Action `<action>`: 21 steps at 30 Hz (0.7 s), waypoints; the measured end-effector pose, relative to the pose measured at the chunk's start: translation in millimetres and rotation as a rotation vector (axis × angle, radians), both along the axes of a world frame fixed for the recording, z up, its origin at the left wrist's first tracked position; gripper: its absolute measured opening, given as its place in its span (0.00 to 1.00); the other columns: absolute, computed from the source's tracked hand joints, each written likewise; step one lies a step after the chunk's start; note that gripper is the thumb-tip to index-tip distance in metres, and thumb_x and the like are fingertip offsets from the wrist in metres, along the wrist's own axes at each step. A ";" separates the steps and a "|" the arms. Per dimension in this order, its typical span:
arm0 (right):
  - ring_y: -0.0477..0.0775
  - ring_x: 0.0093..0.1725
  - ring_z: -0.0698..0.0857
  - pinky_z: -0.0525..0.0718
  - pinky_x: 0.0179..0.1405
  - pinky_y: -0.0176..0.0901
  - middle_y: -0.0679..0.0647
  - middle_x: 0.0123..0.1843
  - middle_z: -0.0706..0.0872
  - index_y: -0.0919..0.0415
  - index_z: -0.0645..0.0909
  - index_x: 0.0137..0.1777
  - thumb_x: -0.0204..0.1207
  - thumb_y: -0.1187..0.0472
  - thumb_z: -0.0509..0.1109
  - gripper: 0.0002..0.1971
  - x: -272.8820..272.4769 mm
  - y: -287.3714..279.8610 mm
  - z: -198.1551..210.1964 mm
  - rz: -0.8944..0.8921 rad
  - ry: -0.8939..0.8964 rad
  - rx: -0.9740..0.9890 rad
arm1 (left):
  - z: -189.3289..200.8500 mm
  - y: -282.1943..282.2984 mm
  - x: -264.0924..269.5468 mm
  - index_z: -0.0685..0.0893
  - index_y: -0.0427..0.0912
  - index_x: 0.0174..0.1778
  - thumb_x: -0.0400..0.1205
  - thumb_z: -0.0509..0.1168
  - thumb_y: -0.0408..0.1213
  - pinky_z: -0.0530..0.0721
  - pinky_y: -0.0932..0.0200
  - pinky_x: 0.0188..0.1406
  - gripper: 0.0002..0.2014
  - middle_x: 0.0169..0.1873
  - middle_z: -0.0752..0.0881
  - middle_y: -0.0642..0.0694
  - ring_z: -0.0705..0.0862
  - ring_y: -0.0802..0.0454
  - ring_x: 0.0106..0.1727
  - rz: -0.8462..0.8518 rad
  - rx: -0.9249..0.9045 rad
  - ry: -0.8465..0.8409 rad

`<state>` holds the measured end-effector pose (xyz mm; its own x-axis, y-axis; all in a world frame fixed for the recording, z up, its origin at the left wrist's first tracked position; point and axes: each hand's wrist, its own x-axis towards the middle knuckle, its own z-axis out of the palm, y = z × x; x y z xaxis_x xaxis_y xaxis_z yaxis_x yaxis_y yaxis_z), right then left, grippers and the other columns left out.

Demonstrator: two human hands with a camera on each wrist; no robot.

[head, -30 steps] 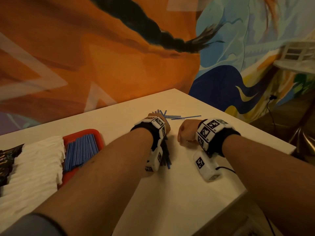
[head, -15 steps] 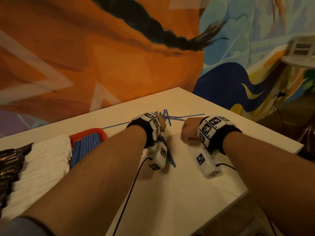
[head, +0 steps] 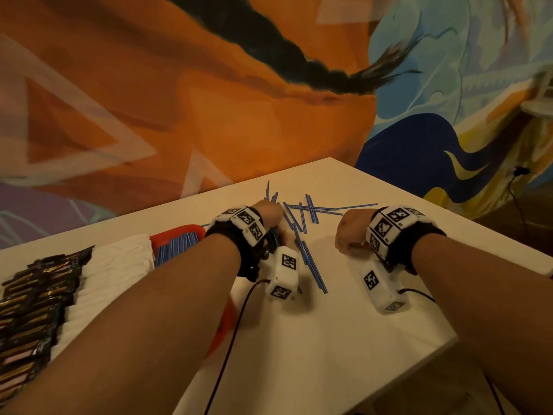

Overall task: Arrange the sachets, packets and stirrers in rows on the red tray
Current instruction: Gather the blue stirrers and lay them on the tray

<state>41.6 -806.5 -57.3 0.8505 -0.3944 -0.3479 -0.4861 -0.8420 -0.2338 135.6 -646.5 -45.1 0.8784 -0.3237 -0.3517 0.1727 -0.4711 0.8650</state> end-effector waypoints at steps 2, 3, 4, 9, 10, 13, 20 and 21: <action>0.60 0.54 0.89 0.88 0.52 0.52 0.57 0.51 0.92 0.59 0.91 0.51 0.60 0.56 0.78 0.18 -1.2 2.1 1.9 -0.014 -0.005 0.011 | 5.8 9.6 -5.9 0.80 0.32 0.62 0.89 0.50 0.29 0.83 0.50 0.33 0.14 0.36 0.84 0.30 0.77 0.43 0.25 0.065 -0.132 0.009; 0.60 0.55 0.88 0.88 0.53 0.52 0.57 0.51 0.92 0.59 0.91 0.52 0.61 0.57 0.78 0.18 -2.4 3.0 2.9 -0.015 -0.009 0.013 | 7.4 14.2 -6.8 0.79 0.38 0.51 0.89 0.48 0.29 0.72 0.57 0.24 0.13 0.28 0.77 0.38 0.69 0.48 0.20 0.126 -0.175 0.027; 0.61 0.56 0.88 0.87 0.52 0.50 0.58 0.53 0.91 0.60 0.91 0.53 0.63 0.58 0.77 0.17 -2.8 3.5 3.3 -0.015 -0.006 0.013 | 8.5 19.3 -6.6 0.74 0.41 0.44 0.89 0.46 0.28 0.63 0.61 0.22 0.14 0.27 0.70 0.43 0.62 0.51 0.19 0.147 -0.211 0.042; 0.60 0.54 0.88 0.87 0.55 0.52 0.59 0.54 0.91 0.63 0.90 0.57 0.68 0.60 0.77 0.17 -7.2 11.9 8.8 -0.018 -0.006 0.036 | 26.8 41.7 -18.2 0.69 0.41 0.39 0.82 0.46 0.28 0.54 0.69 0.17 0.10 0.25 0.64 0.48 0.55 0.55 0.16 0.237 -0.531 0.044; 0.59 0.53 0.88 0.87 0.54 0.52 0.59 0.55 0.90 0.64 0.88 0.59 0.70 0.61 0.77 0.18 -8.7 16.9 13.7 -0.020 -0.013 0.060 | 30.7 46.3 -19.2 0.69 0.42 0.39 0.82 0.46 0.29 0.54 0.69 0.16 0.10 0.24 0.64 0.49 0.55 0.55 0.16 0.237 -0.593 0.053; 0.62 0.59 0.86 0.86 0.62 0.55 0.65 0.59 0.87 0.68 0.84 0.62 0.78 0.62 0.71 0.15 -12.0 43.1 35.2 0.027 -0.104 0.190 | 39.2 59.6 -20.6 0.71 0.43 0.37 0.81 0.47 0.32 0.53 0.68 0.16 0.10 0.23 0.64 0.51 0.55 0.56 0.18 0.190 -0.740 0.068; 0.58 0.58 0.86 0.87 0.55 0.56 0.56 0.60 0.86 0.57 0.80 0.63 0.81 0.54 0.72 0.14 -8.7 140.0 70.9 0.135 -0.169 0.910 | 54.8 88.2 -22.9 0.68 0.44 0.33 0.81 0.50 0.34 0.54 0.66 0.14 0.10 0.24 0.65 0.50 0.57 0.56 0.17 0.057 -1.004 0.066; 0.58 0.56 0.86 0.88 0.53 0.58 0.55 0.57 0.86 0.56 0.80 0.62 0.83 0.53 0.70 0.12 -9.7 152.0 72.1 0.154 -0.122 0.933 | 56.8 92.6 -22.5 0.68 0.44 0.33 0.82 0.50 0.34 0.56 0.66 0.13 0.11 0.25 0.65 0.49 0.58 0.56 0.16 0.041 -1.035 0.062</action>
